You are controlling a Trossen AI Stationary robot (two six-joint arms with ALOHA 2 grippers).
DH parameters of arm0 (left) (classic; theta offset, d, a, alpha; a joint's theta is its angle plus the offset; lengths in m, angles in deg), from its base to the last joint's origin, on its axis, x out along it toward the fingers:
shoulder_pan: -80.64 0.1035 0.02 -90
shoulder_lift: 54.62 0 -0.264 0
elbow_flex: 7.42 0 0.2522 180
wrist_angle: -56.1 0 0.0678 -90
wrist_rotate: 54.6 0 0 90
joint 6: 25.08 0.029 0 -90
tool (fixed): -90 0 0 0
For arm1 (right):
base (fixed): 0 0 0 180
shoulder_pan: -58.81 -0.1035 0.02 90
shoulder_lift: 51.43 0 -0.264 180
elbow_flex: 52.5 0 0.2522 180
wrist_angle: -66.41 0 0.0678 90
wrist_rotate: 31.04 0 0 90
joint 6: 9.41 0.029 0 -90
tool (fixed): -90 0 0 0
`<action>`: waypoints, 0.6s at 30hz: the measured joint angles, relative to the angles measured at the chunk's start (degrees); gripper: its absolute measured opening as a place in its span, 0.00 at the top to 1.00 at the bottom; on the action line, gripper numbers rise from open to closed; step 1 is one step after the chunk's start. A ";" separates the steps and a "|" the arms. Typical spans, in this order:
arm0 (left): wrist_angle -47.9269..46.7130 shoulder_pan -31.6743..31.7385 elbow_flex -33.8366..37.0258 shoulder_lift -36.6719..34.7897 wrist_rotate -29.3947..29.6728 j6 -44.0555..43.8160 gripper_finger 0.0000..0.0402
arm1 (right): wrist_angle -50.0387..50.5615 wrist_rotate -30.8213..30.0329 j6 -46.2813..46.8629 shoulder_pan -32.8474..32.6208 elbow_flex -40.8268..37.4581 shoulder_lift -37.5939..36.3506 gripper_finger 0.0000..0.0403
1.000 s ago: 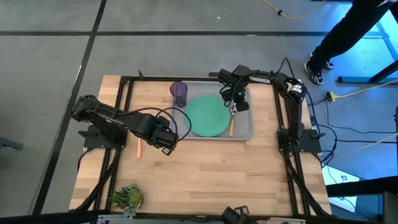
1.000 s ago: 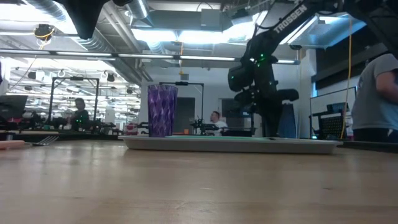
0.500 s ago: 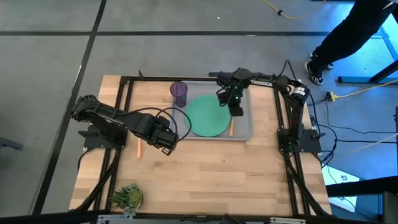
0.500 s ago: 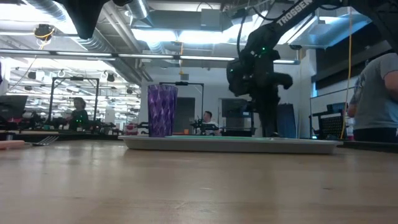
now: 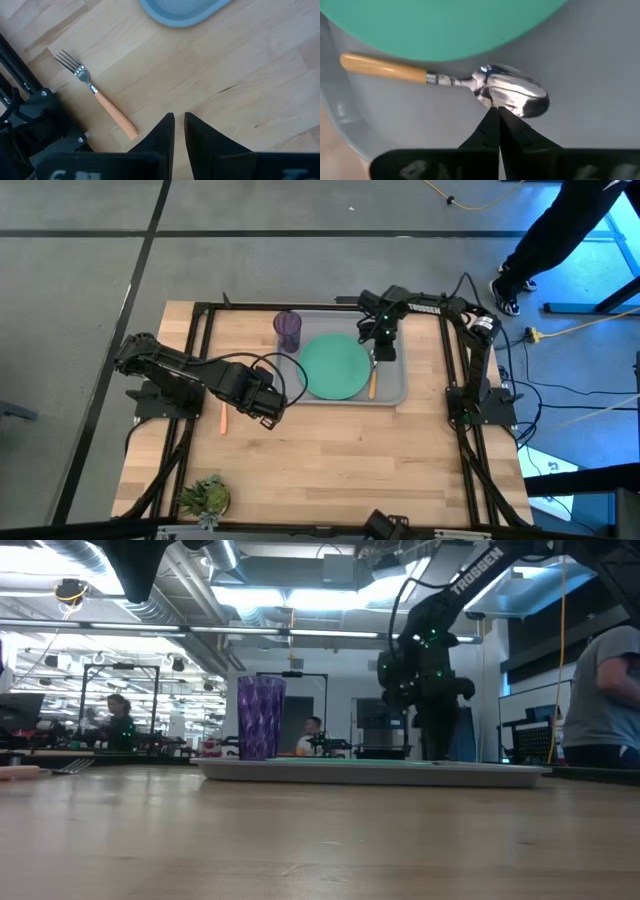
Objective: Pick and place plate/cup/fork/spoon on tray
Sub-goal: Put the yellow spoon on the gray tray to the right of the green plate
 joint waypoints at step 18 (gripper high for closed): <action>-0.02 0.00 0.00 0.00 0.02 -0.01 0.91 | -5.55 0.16 -0.67 1.65 -0.72 0.19 1.00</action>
